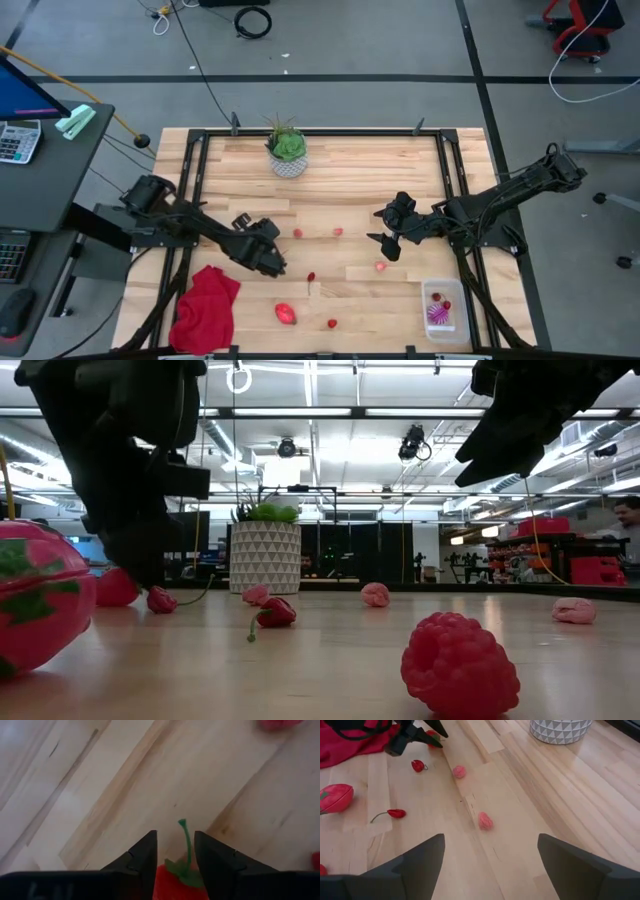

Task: Pick and placing Produce into tupperware
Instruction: Put the red strawberry into the transparent container

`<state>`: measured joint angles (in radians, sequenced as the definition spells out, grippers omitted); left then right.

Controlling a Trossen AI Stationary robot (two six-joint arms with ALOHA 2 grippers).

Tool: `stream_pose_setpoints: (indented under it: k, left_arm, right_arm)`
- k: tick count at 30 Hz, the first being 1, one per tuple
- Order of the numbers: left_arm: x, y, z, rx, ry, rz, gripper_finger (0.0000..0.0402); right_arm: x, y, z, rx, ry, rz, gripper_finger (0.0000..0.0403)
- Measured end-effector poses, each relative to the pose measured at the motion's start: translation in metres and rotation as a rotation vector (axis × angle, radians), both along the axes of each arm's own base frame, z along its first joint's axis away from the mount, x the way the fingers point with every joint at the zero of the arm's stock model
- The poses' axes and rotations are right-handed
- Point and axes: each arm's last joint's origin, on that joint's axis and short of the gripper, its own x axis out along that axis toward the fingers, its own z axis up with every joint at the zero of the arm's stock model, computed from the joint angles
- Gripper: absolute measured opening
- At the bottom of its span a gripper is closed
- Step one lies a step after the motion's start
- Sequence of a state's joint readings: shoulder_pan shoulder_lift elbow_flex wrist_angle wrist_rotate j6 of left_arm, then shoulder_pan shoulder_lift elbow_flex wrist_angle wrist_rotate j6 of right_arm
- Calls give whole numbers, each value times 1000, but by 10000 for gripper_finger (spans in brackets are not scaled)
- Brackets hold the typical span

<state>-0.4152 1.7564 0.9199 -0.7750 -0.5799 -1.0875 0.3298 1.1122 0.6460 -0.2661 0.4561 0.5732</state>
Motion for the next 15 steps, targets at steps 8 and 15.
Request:
stream_pose_setpoints:
  k: [8,15]
  left_arm:
    - [1,0,-3,4,5,1,91]
    - [5,-2,-3,-2,-45,0,9]
  right_arm:
    - [0,0,0,0,0,0,330]
    - [0,0,0,5,2,8,330]
